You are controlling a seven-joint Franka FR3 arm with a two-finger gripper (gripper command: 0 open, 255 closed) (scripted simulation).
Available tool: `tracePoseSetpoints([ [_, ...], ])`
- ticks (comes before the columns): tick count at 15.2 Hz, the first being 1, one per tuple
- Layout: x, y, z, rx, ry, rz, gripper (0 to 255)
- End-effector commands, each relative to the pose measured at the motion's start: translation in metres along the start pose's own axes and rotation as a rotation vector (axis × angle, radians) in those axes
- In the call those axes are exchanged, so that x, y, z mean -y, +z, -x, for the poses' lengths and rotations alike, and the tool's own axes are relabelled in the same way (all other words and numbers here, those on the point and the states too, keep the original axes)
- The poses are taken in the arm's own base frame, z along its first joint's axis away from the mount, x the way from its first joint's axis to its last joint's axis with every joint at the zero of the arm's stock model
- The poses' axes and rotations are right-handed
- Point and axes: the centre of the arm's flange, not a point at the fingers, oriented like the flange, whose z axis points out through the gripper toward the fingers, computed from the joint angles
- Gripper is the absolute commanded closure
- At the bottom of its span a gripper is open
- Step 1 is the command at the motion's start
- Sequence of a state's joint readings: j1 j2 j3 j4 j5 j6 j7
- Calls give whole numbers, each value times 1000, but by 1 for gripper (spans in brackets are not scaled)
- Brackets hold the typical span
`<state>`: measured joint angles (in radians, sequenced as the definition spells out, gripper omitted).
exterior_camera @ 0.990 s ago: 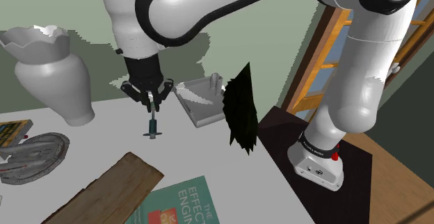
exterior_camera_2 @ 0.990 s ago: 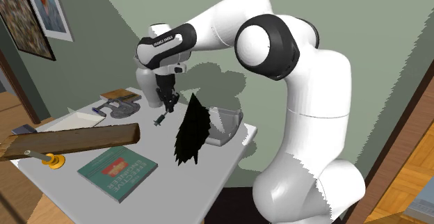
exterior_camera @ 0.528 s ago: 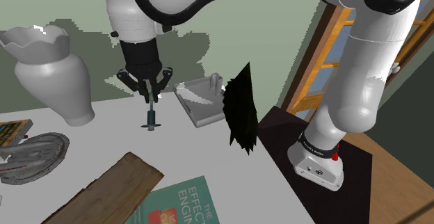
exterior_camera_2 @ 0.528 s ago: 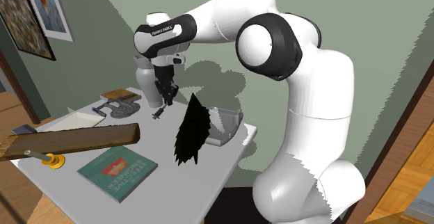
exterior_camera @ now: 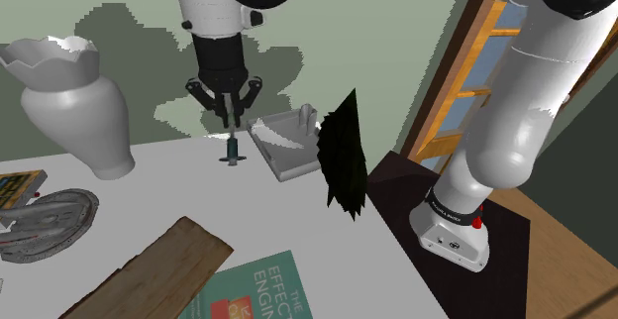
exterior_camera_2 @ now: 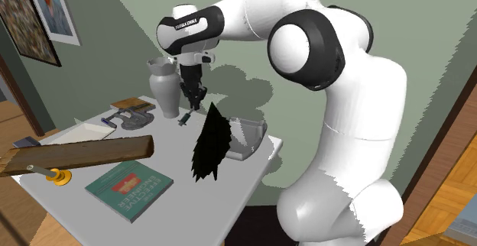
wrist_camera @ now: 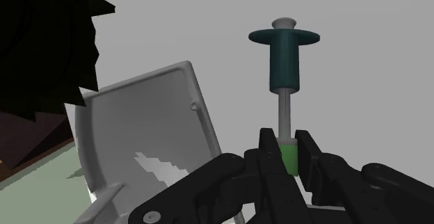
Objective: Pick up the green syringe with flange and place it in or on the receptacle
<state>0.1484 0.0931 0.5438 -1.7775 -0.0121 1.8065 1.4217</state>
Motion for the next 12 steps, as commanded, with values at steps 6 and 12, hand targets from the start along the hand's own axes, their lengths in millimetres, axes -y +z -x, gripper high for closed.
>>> tracePoseSetpoints([
  [6,-71,0,-58,1,-1,0,255],
  [12,-131,-1,-109,1,-1,0,255],
])
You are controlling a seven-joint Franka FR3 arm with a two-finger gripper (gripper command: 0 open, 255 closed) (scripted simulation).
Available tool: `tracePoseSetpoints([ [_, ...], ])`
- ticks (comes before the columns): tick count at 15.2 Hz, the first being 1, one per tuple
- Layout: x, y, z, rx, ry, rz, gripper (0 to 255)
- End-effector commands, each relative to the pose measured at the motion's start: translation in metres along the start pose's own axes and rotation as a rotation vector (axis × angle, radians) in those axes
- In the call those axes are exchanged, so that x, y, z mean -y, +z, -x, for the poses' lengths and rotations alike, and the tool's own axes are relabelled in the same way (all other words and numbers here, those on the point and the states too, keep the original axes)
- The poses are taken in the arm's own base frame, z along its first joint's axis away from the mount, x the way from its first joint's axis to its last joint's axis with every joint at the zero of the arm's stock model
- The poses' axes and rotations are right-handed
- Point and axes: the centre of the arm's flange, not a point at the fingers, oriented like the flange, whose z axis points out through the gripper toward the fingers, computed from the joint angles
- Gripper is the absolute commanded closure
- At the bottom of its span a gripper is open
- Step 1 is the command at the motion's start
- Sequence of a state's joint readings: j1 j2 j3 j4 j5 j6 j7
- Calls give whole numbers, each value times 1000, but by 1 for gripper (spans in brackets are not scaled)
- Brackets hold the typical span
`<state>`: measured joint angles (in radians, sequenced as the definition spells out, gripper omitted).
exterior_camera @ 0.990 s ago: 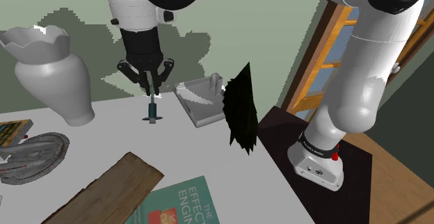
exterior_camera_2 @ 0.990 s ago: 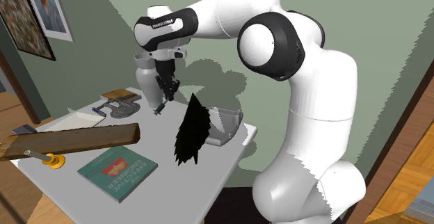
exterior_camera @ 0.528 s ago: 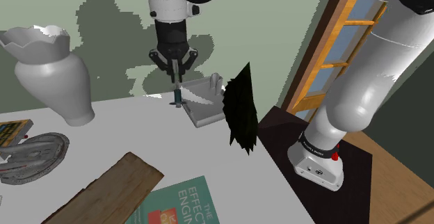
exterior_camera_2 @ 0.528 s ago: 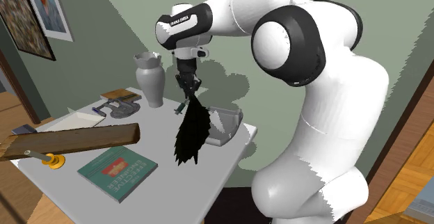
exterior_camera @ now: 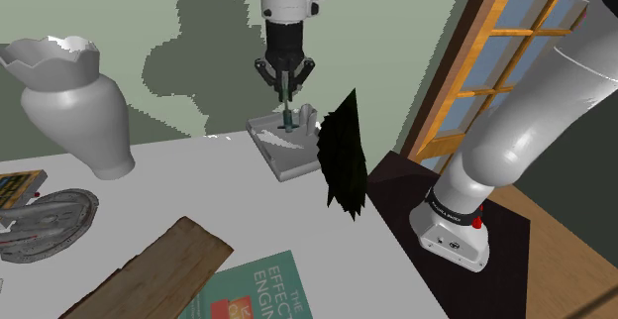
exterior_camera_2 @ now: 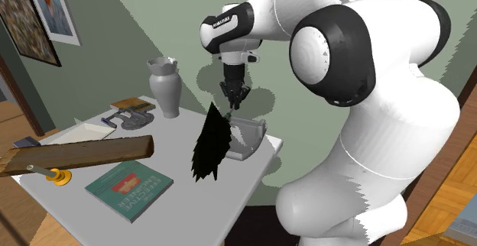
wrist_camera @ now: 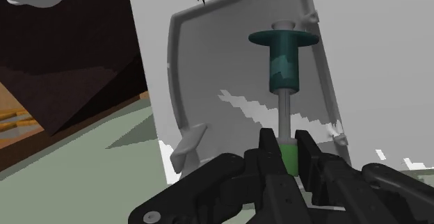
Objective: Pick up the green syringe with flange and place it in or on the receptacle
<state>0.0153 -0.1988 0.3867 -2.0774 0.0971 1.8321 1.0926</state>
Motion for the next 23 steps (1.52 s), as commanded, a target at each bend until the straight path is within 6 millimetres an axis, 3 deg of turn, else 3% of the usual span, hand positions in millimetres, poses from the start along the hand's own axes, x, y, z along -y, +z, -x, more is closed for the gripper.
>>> tracePoseSetpoints([
  [1,-22,0,-18,1,-2,-1,255],
  [15,-18,74,-21,1,-2,-1,255],
  [22,-18,74,-21,1,-2,-1,255],
  [23,-18,74,-21,1,-2,-1,0],
])
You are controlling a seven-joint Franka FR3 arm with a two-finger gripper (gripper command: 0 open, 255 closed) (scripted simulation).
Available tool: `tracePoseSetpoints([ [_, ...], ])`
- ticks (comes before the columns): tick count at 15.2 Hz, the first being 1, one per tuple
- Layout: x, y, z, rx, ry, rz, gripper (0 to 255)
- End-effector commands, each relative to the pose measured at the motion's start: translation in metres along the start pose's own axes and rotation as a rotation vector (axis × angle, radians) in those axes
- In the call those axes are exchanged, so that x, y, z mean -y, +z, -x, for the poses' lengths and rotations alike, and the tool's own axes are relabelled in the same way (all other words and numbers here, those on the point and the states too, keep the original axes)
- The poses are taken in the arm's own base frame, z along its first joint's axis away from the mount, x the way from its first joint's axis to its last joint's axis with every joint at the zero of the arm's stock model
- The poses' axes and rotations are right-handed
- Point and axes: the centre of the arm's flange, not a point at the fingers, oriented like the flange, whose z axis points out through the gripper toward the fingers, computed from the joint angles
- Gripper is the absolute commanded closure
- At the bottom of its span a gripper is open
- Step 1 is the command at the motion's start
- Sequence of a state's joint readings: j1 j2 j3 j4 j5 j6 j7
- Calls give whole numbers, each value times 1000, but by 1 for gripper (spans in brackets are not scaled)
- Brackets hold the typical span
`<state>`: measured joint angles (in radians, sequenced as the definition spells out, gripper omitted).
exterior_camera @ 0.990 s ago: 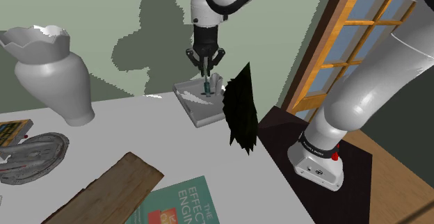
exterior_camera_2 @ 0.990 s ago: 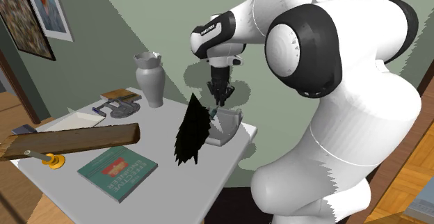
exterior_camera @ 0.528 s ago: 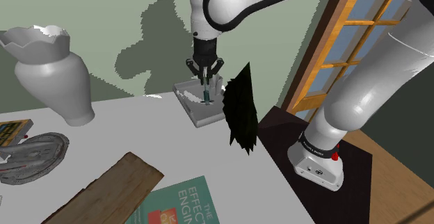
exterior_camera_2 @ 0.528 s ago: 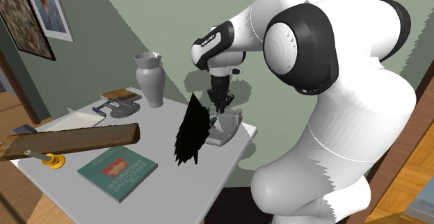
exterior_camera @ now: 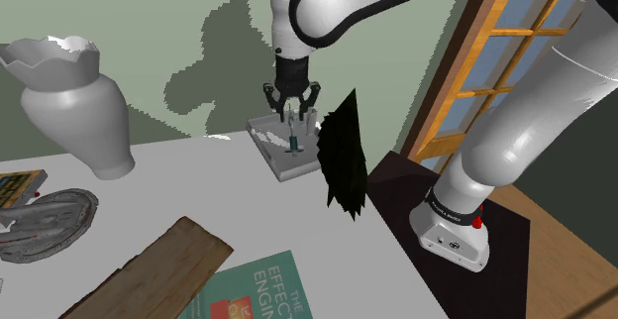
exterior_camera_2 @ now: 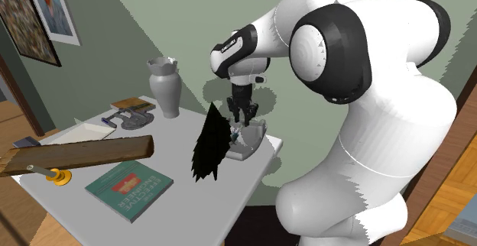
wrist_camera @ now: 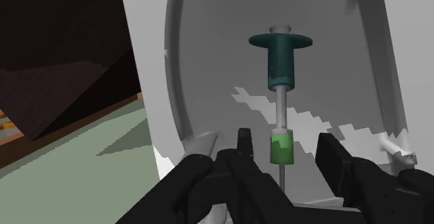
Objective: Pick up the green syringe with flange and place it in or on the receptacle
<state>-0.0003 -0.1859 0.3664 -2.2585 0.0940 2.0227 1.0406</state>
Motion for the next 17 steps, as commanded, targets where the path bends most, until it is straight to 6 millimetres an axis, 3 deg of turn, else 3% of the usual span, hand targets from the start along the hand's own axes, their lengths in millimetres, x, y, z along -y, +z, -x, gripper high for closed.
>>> tracePoseSetpoints([
  [1,0,0,0,0,0,0,0],
  [5,0,0,0,0,0,0,0],
  [9,0,-50,0,0,0,0,0],
  [17,0,-50,0,0,0,0,0],
])
